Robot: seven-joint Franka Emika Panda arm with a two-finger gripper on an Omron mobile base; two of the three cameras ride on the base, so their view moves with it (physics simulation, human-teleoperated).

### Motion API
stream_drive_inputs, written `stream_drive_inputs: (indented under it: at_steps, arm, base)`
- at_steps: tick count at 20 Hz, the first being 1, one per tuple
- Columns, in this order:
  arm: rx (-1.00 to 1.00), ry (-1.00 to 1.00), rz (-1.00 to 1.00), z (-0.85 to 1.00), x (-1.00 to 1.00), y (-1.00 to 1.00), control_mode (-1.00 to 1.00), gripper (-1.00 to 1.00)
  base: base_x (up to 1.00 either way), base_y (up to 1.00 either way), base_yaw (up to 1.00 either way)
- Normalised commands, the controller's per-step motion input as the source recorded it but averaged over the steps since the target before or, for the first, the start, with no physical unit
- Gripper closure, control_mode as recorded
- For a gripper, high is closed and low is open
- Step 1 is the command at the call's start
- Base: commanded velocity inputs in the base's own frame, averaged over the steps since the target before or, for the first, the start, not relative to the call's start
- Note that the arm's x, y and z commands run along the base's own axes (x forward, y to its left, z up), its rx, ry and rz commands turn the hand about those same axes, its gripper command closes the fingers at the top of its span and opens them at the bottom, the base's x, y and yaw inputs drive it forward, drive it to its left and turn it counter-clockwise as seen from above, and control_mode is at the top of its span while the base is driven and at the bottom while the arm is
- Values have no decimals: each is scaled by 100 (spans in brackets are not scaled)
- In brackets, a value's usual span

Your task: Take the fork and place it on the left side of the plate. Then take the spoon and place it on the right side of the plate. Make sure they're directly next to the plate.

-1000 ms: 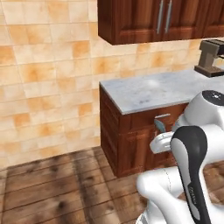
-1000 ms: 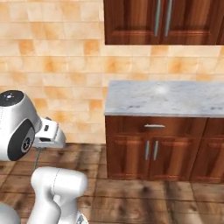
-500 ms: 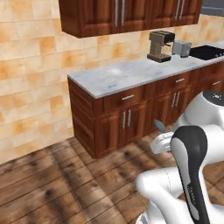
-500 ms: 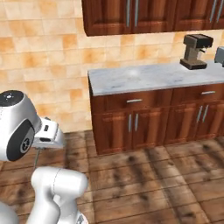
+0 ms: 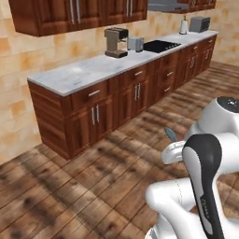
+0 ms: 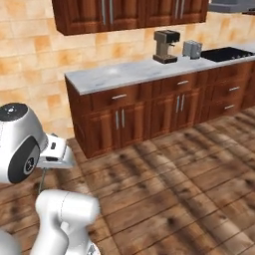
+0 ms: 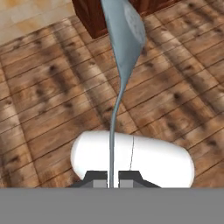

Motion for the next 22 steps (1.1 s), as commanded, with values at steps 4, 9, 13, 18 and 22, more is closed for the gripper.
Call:
stream_drive_inputs:
  at_steps: [4, 9, 13, 18, 22]
  arm:
    - [0, 0, 0, 0, 0, 0, 100, 100]
    - [0, 0, 0, 0, 0, 0, 100, 100]
    - [0, 0, 0, 0, 0, 0, 100, 100]
    - [0, 0, 0, 0, 0, 0, 100, 100]
    - [0, 0, 0, 0, 0, 0, 100, 100]
  base:
    - [-100, -10, -32]
    - [-100, -35, -30]
    - [-100, -59, -28]
    - [-100, -76, -24]
    - [-100, -88, -17]
